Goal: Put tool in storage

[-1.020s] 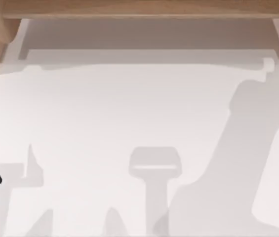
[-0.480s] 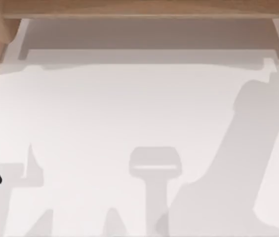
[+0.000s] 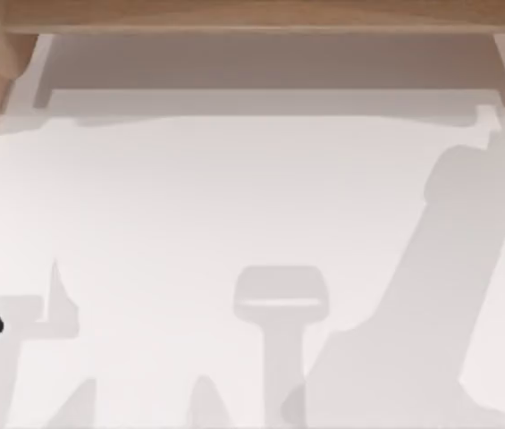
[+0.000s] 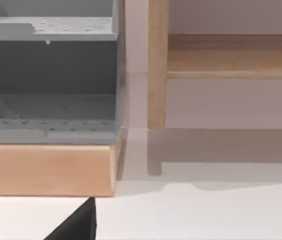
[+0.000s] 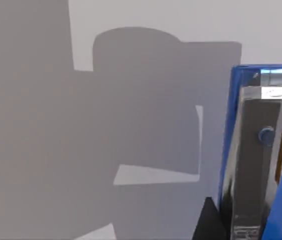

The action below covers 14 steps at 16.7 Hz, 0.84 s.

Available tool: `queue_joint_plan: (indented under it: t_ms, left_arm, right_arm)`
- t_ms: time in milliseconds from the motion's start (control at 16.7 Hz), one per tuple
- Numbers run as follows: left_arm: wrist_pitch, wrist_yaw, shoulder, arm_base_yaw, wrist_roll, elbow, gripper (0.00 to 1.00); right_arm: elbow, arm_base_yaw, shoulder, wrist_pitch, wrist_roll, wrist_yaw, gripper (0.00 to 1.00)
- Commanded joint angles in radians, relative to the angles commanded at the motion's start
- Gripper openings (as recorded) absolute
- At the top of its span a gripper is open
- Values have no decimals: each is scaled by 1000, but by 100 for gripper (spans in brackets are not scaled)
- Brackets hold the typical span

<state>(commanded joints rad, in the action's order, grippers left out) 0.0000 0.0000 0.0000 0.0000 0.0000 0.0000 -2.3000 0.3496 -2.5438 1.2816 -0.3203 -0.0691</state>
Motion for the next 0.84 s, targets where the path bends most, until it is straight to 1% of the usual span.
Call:
queue_joint_plan:
  t_ms: [480,540,840]
  left_arm:
    - [0,0,0,0,0,0,100]
    - [0,0,0,0,0,0,100]
    - [0,0,0,0,0,0,100]
  right_arm:
    - [0,0,0,0,0,0,98]
    - [0,0,0,0,0,0,100]
    - [0,0,0,0,0,0,100]
